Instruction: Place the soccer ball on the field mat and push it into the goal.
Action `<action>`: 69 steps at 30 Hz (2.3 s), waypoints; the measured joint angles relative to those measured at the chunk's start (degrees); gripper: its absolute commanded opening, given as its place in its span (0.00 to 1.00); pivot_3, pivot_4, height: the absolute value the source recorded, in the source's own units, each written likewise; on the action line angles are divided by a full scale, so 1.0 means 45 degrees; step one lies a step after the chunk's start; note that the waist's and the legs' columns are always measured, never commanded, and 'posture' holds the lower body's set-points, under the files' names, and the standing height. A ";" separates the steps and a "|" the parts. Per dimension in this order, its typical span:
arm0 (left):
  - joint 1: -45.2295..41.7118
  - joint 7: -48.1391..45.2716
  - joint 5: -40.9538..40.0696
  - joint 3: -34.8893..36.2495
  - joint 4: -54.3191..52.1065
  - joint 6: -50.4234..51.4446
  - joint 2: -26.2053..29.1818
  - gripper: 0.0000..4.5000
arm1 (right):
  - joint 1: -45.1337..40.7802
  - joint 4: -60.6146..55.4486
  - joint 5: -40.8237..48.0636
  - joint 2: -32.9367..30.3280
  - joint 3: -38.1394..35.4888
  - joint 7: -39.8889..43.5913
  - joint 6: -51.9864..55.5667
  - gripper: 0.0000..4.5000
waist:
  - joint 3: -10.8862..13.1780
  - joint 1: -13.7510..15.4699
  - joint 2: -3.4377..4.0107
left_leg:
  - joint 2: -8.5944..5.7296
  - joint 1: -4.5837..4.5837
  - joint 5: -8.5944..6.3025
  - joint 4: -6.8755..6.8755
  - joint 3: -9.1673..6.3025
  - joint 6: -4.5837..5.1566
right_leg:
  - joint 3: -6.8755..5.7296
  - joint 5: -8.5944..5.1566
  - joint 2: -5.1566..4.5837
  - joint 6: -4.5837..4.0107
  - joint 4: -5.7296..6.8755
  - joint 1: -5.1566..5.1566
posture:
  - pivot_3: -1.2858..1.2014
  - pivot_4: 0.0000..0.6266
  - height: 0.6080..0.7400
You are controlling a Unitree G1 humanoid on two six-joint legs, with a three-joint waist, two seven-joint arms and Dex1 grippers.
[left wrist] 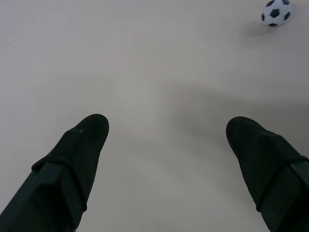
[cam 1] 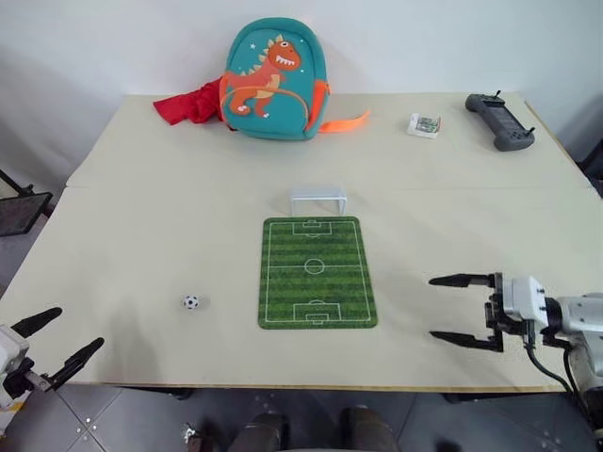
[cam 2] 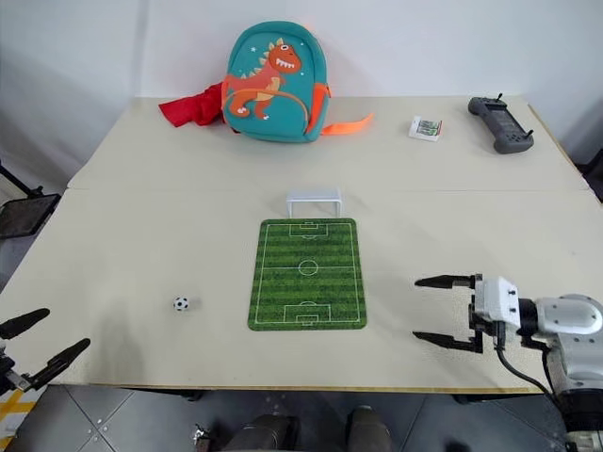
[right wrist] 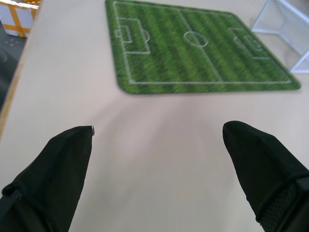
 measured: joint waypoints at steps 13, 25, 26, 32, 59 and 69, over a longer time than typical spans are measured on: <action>-0.0928 -0.1597 -0.0709 -0.1213 0.0465 0.0749 -0.0104 0.99 | 0.0505 -0.5503 0.3304 0.2549 0.0885 -0.1574 0.3526 1.00 | 0.0000 0.0077 -0.0004 | 0.0031 0.0016 -0.0036 0.0002 0.0046 0.0010 | 0.0065 0.0007 0.0031 0.0000 -0.0002 -0.0012 | 0.52 0.24 1.00; -0.3574 -0.0804 -0.1770 -0.3648 -0.2381 0.4290 -0.0498 0.99 | -0.0127 -0.4550 0.2392 0.2749 0.0883 -0.1512 0.3032 1.00 | -0.0003 0.0311 -0.0008 | 0.0030 0.0021 -0.0052 0.0003 0.0053 0.0018 | 0.0073 0.0019 0.0036 0.0023 0.0006 -0.0021 | 0.52 0.24 1.00; -0.3972 -0.0585 -0.1382 -0.4097 -0.2263 0.4435 -0.0499 0.99 | -0.0128 -0.4460 0.2352 0.2802 0.0878 -0.1512 0.3002 1.00 | -0.0003 0.0292 -0.0008 | 0.0030 0.0021 -0.0053 0.0001 0.0062 0.0016 | 0.0077 0.0021 0.0038 0.0025 0.0008 -0.0027 | 0.52 0.24 1.00; -0.4570 -0.0069 -0.0443 -0.5340 -0.1601 0.4686 -0.0856 0.99 | -0.0135 -0.4442 0.2141 0.2950 0.0890 -0.1539 0.2929 1.00 | -0.0002 0.0109 -0.0009 | 0.0044 0.0016 -0.0059 -0.0001 0.0084 0.0012 | 0.0087 0.0022 0.0051 0.0028 0.0027 -0.0053 | 0.52 0.24 1.00; -0.9901 -0.0992 0.0301 -0.9388 -0.4633 0.6974 -0.0634 0.19 | -0.0604 -0.2102 0.1789 0.0576 -0.0427 -0.0409 0.2626 1.00 | -0.0001 0.0444 -0.0010 | 0.0015 -0.0007 -0.0053 0.0033 0.0096 0.0036 | 0.0101 0.0052 0.0031 0.0075 -0.0001 -0.0038 | 0.52 0.24 1.00; -1.1245 -0.0183 0.2908 -1.3791 -0.3213 0.7436 -0.3680 0.19 | 0.1398 -0.2895 0.1849 0.0422 -0.1307 -0.0645 0.2712 1.00 | 0.0013 0.0192 -0.0033 | 0.0061 -0.0012 -0.0061 0.0032 0.0216 0.0038 | 0.0101 0.0055 0.0095 0.0080 0.0030 -0.0107 | 0.52 0.24 1.00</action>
